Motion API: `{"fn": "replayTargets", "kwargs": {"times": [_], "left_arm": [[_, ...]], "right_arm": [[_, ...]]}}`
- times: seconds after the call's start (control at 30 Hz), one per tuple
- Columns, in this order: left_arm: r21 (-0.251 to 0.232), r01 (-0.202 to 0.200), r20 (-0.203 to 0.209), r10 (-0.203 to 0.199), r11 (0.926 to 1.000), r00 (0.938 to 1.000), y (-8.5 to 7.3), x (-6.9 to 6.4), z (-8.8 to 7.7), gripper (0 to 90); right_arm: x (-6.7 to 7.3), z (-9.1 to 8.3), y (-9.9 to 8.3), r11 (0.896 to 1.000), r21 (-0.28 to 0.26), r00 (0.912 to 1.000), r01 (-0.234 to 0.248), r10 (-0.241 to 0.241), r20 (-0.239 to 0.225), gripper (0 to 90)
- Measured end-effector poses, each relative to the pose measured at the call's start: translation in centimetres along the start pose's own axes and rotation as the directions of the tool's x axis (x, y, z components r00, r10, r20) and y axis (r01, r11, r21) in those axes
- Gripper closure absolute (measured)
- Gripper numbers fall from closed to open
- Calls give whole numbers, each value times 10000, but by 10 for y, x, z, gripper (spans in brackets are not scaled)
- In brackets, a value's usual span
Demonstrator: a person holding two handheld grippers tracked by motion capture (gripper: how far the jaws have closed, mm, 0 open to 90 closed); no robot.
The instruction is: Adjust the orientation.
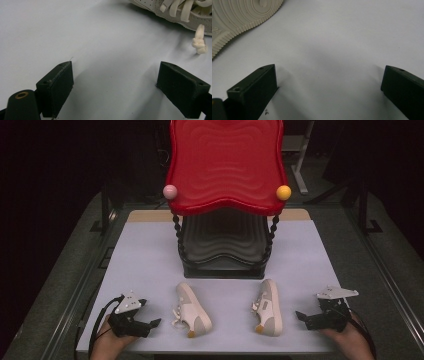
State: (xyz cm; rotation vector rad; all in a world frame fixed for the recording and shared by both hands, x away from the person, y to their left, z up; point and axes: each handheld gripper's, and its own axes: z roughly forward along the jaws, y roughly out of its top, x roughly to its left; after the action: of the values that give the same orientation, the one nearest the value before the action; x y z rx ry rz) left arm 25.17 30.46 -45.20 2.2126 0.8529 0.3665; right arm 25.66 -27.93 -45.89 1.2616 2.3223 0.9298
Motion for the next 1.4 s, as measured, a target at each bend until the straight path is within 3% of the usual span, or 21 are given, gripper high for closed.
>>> {"fn": "replayTargets", "kwargs": {"times": [0.4, 0.5, 0.57, 0.67, 0.83, 0.9, 1.23, 1.4], "left_arm": [[-7, 157, -121, -157, 9999, 9998, 1, 1, -2, 164], [-42, 391, -50, -391, 9992, 9992, 2, 3, -7, 311], [-102, 480, -100, -481, 9988, 9988, 2, 3, -10, 357], [-499, 614, 88, -610, 9969, 9981, 6, 3, -18, 511], [-1051, 745, 463, -699, 9917, 9965, 23, -2, -31, 820], [-1300, 736, 642, -657, 9888, 9958, 32, -6, -34, 896], [-1733, 29, 1456, 227, 9849, 9891, 63, -29, -20, 897], [-1751, -149, 1653, 443, 9844, 9853, 72, -35, -12, 896]], "right_arm": [[0, 0, 0, 10000, -14, 10000, -12, 12, 0, 0], [0, 0, 0, 10000, -8, 10000, -6, 6, 4, 0], [0, 0, 0, 10000, -12, 10000, -8, 8, 0, 0], [0, 0, 0, 10000, 6, 10000, 14, -14, 6, 0], [0, 0, 0, 10000, 9, 10000, 2, -2, 12, 0], [0, 0, 0, 10000, 13, 10000, -16, 16, 9, 0], [0, 0, 0, 10000, 5, 10000, 14, -14, 6, 0], [0, 0, 0, 10000, 10, 10000, 7, -7, 9, 0]]}}
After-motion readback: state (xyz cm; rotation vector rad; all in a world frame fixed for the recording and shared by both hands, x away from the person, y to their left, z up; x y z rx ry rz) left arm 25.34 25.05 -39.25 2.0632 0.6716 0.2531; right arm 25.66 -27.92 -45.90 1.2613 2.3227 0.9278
